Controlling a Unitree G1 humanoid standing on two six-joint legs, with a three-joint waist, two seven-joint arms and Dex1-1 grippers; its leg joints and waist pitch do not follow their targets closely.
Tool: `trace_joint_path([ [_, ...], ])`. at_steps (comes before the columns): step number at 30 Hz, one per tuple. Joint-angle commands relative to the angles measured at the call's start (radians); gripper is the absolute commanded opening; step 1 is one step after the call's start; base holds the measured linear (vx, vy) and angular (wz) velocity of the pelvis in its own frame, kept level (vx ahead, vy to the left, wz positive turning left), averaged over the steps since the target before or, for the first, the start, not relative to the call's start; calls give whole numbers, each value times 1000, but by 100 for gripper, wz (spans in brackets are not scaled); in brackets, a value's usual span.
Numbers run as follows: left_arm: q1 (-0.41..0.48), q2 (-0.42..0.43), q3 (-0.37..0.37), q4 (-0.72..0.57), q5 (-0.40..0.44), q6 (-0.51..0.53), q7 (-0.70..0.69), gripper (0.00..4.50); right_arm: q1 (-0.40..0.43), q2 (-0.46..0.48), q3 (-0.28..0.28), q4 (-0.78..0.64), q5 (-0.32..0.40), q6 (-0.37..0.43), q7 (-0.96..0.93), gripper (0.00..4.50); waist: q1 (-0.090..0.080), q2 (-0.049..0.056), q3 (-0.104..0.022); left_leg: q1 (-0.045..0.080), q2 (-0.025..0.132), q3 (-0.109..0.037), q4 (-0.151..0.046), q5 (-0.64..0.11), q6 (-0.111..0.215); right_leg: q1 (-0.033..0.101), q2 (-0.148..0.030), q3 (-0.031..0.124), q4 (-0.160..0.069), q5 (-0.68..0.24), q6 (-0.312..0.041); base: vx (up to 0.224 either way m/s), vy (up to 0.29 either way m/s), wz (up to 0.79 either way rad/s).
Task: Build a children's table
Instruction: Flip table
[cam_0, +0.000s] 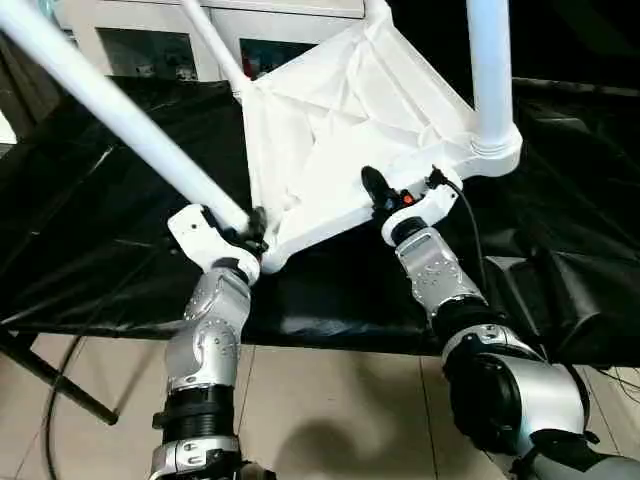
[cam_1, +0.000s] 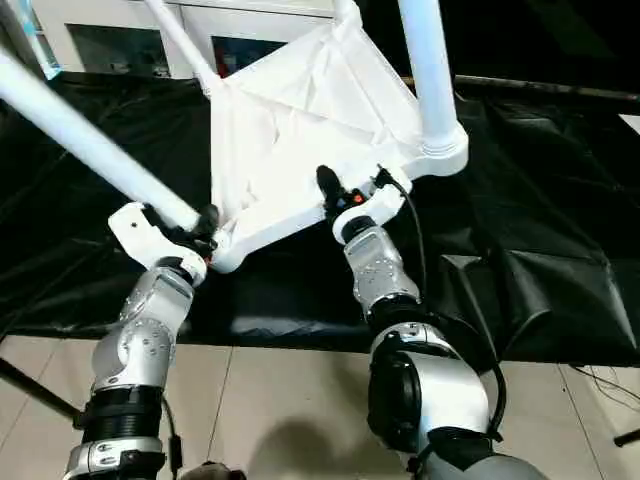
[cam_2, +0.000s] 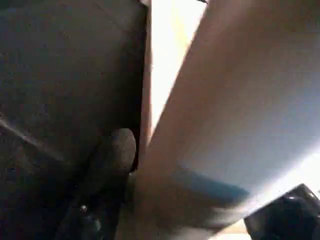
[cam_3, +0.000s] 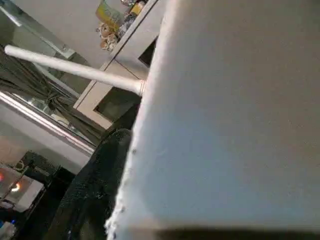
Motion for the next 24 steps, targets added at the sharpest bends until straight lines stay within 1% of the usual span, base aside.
trace_joint_path([
  [1, 30, -16, 17, -9, -9, 5, 3, 349, -27, -37, 13, -5, -40, -48, -37, 219, 0, -15, -77, 39, 89, -31, -73, -37, 114, 34, -59, 20, -45, 26, -308, 0, 0, 0],
  [2, 33, -10, 20, -15, -10, 4, 1, 355, -28, -41, 10, -7, -41, -51, -39, 219, 1, -16, -78, 39, 88, -31, -72, -36, 113, 35, -59, 20, -44, 27, -307, 0, 0, 0],
  [3, 36, -5, 27, -22, -11, -1, 2, 355, -30, -45, 6, -10, -39, -55, -41, 219, 1, -14, -78, 38, 88, -31, -72, -34, 113, 35, -60, 21, -43, 30, -307, 0, 0, 0],
  [5, 61, 20, 58, -55, -27, -20, 3, 382, -35, -66, 6, -28, -47, -64, -53, 219, 0, -13, -78, 38, 89, -32, -72, -29, 114, 35, -58, 20, -43, 33, -304, 0, 0, 0],
  [6, 73, 28, 68, -68, -35, -29, 1, 389, -34, -73, 12, -37, -57, -67, -58, 219, 0, -13, -79, 38, 90, -33, -72, -27, 113, 35, -59, 19, -42, 34, -305, 0, 0, 0],
  [7, 79, 32, 72, -75, -41, -33, 0, 389, -33, -76, 15, -41, -63, -69, -60, 219, 0, -15, -78, 37, 89, -32, -72, -27, 112, 35, -58, 19, -42, 33, -306, 0, 0, 0],
  [10, 123, 44, 109, -121, -72, -32, 5, 391, -21, -95, 13, -91, -67, -73, -73, 219, -2, -14, -78, 38, 89, -32, -73, -28, 108, 34, -56, 19, -41, 34, -304, 0, 0, 0],
  [11, 139, 48, 111, -138, -80, -25, -3, 391, -14, -102, 12, -109, -69, -75, -83, 219, 0, -14, -78, 40, 90, -32, -73, -31, 104, 33, -57, 19, -41, 32, -303, 0, 0, 0],
  [12, 146, 50, 111, -145, -84, -21, -7, 391, -11, -105, 11, -117, -70, -75, -88, 219, 0, -14, -79, 41, 89, -30, -72, -23, 103, 32, -55, 19, -39, 43, -302, 0, 0, 0],
  [14, 167, 45, 114, -173, -105, -13, -16, 391, 5, -117, 14, -151, -78, -76, -98, 219, 0, -15, -77, 39, 89, -30, -74, -25, 100, 33, -55, 20, -40, 42, -298, 0, 0, 0],
  [16, 185, 47, 103, -197, -126, 9, -34, 391, 19, -126, 13, -183, -79, -77, -104, 219, 2, -14, -79, 44, 90, -30, -72, -13, 95, 31, -53, 19, -36, 63, -297, 0, 0, 0],
  [17, 193, 49, 93, -204, -131, 19, -43, 391, 26, -130, 11, -197, -80, -77, -112, 219, 3, -14, -80, 43, 88, -29, -71, 2, 98, 31, -51, 19, -34, 82, -296, 0, 0, 0],
  [19, 199, 49, 85, -211, -141, 35, -52, 391, 32, -135, 10, -210, -83, -80, -119, 219, 4, -15, -78, 42, 87, -27, -70, 5, 100, 31, -51, 20, -35, 88, -295, 0, 0, 0],
  [20, 204, 50, 79, -216, -149, 44, -56, 409, 36, -138, 11, -218, -86, -82, -124, 219, 6, -16, -78, 41, 87, -27, -70, -6, 96, 32, -52, 20, -37, 75, -292, 0, 0, 0],
  [21, 216, 63, 48, -234, -154, 73, -71, 419, 44, -141, 12, -242, -82, -75, -134, 219, 7, -11, -77, 43, 88, -28, -72, -14, 88, 30, -51, 20, -38, 66, -284, 0, 0, 0],
  [22, 216, 64, 45, -234, -152, 75, -70, 427, 45, -141, 12, -245, -81, -75, -135, 219, 7, -12, -78, 44, 89, -28, -71, -12, 84, 31, -50, 20, -36, 71, -282, 0, 0, 0],
  [23, 216, 68, 33, -237, -144, 82, -65, 427, 51, -139, 14, -266, -80, -69, -139, 219, 10, -6, -78, 45, 87, -28, -72, -14, 78, 29, -47, 19, -37, 72, -276, 0, 0, 0],
  [24, 214, 70, 30, -235, -139, 86, -60, 430, 53, -138, 16, -275, -82, -68, -141, 219, 13, -7, -77, 48, 86, -26, -71, -20, 71, 27, -45, 20, -39, 72, -267, 0, 0, 0],
])
